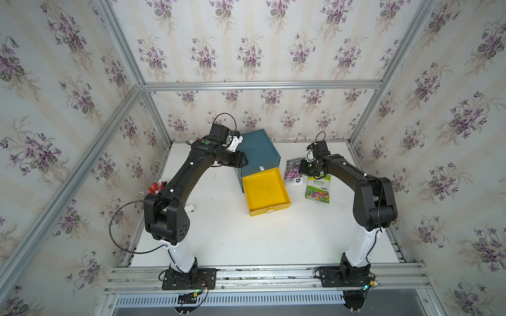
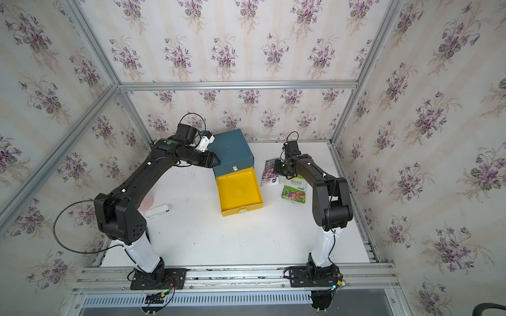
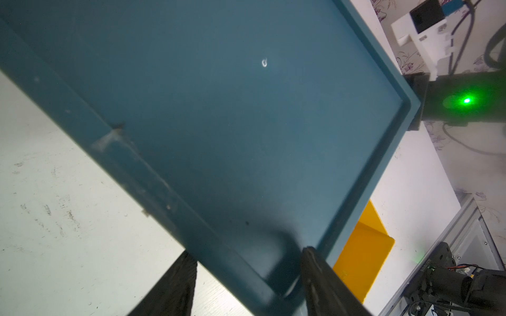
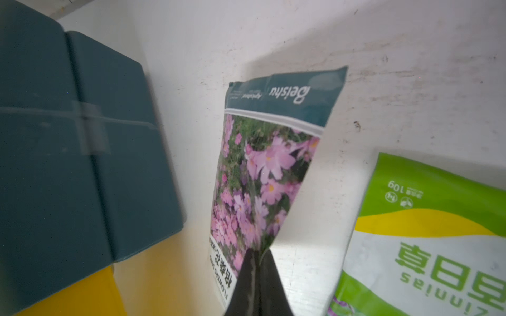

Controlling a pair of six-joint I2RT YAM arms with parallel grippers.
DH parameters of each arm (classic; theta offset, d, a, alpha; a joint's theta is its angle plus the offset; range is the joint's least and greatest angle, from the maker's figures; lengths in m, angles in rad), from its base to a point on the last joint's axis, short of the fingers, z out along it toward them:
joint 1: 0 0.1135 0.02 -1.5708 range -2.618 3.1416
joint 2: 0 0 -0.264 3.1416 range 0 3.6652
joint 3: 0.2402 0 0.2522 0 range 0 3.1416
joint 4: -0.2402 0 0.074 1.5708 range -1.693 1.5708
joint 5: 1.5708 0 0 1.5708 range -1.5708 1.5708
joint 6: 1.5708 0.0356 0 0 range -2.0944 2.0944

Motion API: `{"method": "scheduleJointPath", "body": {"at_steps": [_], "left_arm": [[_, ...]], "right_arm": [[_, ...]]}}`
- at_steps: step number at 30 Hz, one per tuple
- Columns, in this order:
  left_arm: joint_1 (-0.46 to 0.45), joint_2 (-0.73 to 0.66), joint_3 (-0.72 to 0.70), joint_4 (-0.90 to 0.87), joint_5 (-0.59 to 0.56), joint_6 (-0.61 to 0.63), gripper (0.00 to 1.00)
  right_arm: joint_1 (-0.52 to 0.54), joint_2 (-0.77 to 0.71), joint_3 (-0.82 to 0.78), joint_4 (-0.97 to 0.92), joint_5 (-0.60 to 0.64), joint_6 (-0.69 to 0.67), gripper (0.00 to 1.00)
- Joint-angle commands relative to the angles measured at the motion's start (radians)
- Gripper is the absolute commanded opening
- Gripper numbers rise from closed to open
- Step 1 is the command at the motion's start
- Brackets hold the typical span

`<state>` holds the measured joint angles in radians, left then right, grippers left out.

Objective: Take the seed bags out of the drawer
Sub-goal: Place the seed packet at the center of the board.

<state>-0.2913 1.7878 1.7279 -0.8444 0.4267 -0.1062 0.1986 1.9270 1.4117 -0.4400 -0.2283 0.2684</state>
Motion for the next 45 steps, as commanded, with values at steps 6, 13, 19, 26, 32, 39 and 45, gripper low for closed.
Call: {"method": "scheduleJointPath", "body": {"at_steps": [6, 13, 19, 26, 32, 39, 45], "left_arm": [[0.001, 0.022, -0.002, -0.17, -0.093, 0.043, 0.64], [0.001, 0.021, -0.004, -0.173, -0.1, 0.048, 0.64], [0.001, 0.021, -0.001, -0.178, -0.105, 0.051, 0.64], [0.001, 0.014, -0.001, -0.185, -0.112, 0.056, 0.64], [0.006, 0.01, -0.002, -0.186, -0.113, 0.059, 0.63], [0.006, 0.007, -0.002, -0.19, -0.11, 0.063, 0.64], [0.006, 0.004, -0.005, -0.19, -0.108, 0.059, 0.63]], "right_arm": [[-0.008, 0.096, 0.035, -0.003, 0.047, -0.044, 0.0], [-0.007, 0.104, 0.009, 0.011, 0.099, -0.043, 0.26], [-0.007, 0.033, -0.038, 0.028, 0.101, -0.031, 0.46], [0.007, -0.167, -0.172, 0.034, 0.041, -0.011, 0.59], [0.041, -0.386, -0.306, 0.026, -0.008, -0.001, 0.93], [0.14, -0.582, -0.368, -0.042, -0.024, 0.044, 1.0], [0.307, -0.702, -0.414, -0.065, 0.021, 0.137, 1.0]]}}
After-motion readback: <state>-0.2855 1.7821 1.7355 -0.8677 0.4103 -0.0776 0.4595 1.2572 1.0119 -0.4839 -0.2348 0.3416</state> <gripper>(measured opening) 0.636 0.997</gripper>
